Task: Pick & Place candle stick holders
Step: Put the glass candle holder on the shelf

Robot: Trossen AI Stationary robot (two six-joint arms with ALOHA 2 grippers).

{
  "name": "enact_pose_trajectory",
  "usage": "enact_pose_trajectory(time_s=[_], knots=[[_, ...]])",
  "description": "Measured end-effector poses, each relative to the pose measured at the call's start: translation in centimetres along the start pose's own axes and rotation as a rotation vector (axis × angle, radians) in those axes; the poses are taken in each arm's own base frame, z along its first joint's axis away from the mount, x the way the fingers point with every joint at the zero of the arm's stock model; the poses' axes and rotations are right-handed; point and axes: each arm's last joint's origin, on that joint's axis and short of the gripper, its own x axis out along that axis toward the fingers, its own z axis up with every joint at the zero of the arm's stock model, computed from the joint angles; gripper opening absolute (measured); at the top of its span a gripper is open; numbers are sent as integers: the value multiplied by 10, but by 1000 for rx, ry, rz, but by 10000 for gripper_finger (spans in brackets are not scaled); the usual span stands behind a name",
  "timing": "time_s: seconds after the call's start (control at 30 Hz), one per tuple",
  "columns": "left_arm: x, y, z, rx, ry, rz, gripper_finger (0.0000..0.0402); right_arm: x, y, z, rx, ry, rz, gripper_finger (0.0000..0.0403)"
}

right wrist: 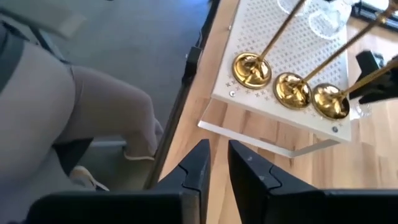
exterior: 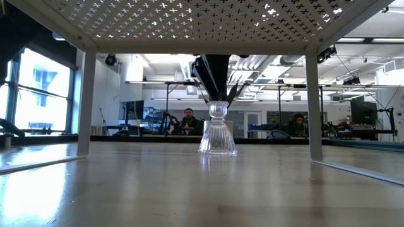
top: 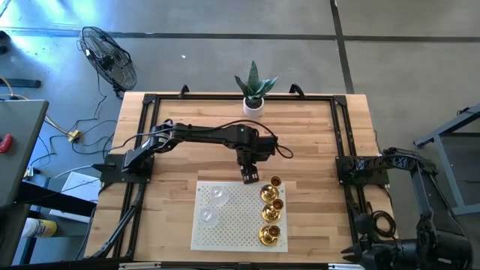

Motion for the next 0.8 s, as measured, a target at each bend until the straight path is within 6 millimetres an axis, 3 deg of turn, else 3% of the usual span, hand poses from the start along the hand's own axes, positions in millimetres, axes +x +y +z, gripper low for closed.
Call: enact_pose_trajectory(time_s=[0.27, 0.57, 0.8], knots=[[0, -1, 0, -81, 6, -28, 179, 2, -4, 4, -114, -5, -4, 51], [0, -2, 8, -119, -71, -45, 179, 12, -24, 24, 85, 29, 45, 48], [-1, -4, 16, -103, -151, -81, 179, 28, -37, 37, 144, 134, 118, 51]])
